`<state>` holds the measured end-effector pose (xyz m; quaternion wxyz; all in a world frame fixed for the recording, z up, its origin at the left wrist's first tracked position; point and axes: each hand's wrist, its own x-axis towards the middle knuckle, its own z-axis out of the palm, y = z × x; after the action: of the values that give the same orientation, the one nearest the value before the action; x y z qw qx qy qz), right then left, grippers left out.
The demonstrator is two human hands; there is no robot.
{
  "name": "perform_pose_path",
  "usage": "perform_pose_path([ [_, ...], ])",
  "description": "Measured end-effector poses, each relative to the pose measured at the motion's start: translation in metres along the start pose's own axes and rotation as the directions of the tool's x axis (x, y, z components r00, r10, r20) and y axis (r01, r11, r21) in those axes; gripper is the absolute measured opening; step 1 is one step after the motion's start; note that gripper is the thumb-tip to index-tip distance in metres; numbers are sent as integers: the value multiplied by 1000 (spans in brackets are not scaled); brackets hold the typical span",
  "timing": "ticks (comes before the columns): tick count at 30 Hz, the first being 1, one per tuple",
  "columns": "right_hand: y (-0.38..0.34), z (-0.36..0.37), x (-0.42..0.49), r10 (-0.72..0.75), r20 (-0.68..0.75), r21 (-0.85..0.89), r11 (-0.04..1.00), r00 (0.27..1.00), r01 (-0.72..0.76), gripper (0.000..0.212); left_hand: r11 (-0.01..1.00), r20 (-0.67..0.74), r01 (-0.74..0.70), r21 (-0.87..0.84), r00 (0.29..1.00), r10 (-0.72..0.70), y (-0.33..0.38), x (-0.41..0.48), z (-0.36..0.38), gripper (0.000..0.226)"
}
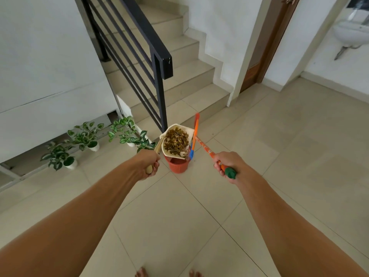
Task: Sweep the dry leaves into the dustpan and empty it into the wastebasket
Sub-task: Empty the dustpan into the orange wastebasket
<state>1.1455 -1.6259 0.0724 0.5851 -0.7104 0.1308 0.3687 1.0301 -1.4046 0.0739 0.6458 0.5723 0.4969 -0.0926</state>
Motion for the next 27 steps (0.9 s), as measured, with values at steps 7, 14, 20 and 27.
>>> perform_pose_path([
  [7,-6,-12,10,3,50,21,1000,999,-4,26,1000,-30,10,11,1000,-10,2,10,19,11],
  [14,-11,-21,10,13,79,44,999,997,-16,20,999,-48,-17,41,999,19,6,11,24,13],
  [20,-17,-26,7,-7,85,31,1000,996,4,15,998,-57,-9,58,998,13,13,8,22,14],
  [27,-15,-22,10,-6,48,16,1000,999,5,20,998,-45,-5,64,999,8,15,1,28,12],
])
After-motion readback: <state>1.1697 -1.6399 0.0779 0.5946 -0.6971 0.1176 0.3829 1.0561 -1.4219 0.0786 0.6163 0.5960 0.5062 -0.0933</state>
